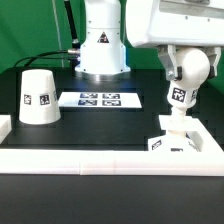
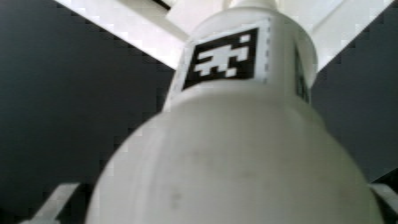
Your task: Assemble lamp
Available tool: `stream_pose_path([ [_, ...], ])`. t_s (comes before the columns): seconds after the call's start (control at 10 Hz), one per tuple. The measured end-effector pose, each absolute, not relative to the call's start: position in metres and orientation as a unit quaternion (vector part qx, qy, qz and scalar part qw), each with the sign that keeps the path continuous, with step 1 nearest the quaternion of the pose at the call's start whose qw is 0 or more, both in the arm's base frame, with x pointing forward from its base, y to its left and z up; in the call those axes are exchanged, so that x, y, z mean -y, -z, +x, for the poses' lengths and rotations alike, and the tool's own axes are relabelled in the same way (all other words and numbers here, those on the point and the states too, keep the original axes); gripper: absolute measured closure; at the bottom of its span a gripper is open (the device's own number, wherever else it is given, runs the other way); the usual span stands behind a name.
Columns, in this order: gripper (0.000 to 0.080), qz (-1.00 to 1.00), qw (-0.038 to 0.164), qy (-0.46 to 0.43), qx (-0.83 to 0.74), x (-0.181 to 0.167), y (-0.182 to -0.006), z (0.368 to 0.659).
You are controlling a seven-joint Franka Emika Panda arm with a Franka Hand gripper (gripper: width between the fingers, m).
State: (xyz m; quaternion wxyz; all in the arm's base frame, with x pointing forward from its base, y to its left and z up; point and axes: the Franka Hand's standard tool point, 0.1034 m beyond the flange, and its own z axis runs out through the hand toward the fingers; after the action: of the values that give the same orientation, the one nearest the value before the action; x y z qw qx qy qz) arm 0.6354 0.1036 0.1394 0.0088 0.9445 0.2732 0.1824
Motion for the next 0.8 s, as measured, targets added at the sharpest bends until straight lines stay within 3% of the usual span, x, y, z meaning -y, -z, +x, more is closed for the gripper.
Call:
stream_pose_path([
  [0.8, 0.0220, 0.942, 0.011, -0.190, -0.275, -0.1024, -0.1358, 0.6360],
])
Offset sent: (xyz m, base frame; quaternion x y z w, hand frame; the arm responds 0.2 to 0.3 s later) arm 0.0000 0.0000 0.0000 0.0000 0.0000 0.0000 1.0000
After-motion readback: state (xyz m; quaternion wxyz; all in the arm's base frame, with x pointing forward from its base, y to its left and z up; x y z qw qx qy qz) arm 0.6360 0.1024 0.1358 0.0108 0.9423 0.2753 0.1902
